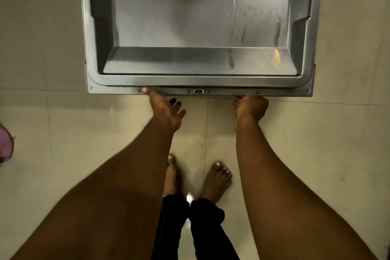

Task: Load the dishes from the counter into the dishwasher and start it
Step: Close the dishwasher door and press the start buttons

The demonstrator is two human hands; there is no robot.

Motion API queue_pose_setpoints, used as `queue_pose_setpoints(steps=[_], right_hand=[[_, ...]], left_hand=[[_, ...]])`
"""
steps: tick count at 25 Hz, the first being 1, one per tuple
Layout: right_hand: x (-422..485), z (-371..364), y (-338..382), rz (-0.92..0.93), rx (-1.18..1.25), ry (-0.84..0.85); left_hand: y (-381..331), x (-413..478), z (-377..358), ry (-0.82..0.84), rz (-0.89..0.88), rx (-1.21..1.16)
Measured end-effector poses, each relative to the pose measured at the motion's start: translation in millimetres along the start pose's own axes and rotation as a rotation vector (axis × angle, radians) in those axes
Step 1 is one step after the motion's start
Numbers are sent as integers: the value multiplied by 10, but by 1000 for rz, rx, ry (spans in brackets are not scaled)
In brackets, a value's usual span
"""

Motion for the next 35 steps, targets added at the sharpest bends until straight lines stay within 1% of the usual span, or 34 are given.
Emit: queue_pose_setpoints(steps=[2,3,5,7,9,11,15,17,21,24,26,28,29,31,32,33,34,35], right_hand=[[34,-71,-86,-85,105,-38],[12,-118,-69,-102,149,-15],[-23,-191,-72,-139,232,80],[-76,-210,-62,-162,287,168],[-164,-182,-34,-161,313,209],[-257,-121,33,-147,316,209],[-507,60,299,-80,315,206],[-658,155,432,-85,351,203],[-994,358,863,-50,383,174],[-1262,521,1248,20,386,131],[-1434,626,1513,121,371,108],[-1661,736,1874,315,259,117],[-1792,766,2071,423,183,141],[-2027,774,2427,594,82,189],[-2112,767,2610,676,44,195],[-2187,770,2799,780,-24,176],[-2248,774,2990,907,-115,134],[-2312,787,3218,1057,-191,77]], left_hand=[[-23,124,-90,131,31,-191],[-21,176,-117,159,38,-236],[-22,252,-131,177,36,-254],[-18,279,-109,186,35,-248],[-10,246,-73,202,50,-225],[-31,134,-68,227,48,-186],[-60,-327,-55,206,34,-142],[-51,-582,-56,184,21,-134],[-137,-1233,-76,117,-86,-21],[-281,-1778,-73,37,-252,125],[-316,-2133,-75,-19,-384,265],[-361,-2510,-75,-53,-600,443],[-390,-2708,-113,-37,-719,535],[-441,-3051,-222,-29,-918,818],[-505,-3202,-297,-95,-1008,998],[-603,-3344,-374,-209,-1095,1139],[-712,-3484,-449,-332,-1192,1216],[-834,-3627,-538,-446,-1289,1243]])
Point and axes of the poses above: each hand's wrist, its own x-axis towards the middle knuckle, its own z-axis out of the back of the hand, y = z × x, the point moved 7 cm from there along x, towards the middle knuckle, and after that the axes turned 13 degrees about z, right-handed, at the moved point
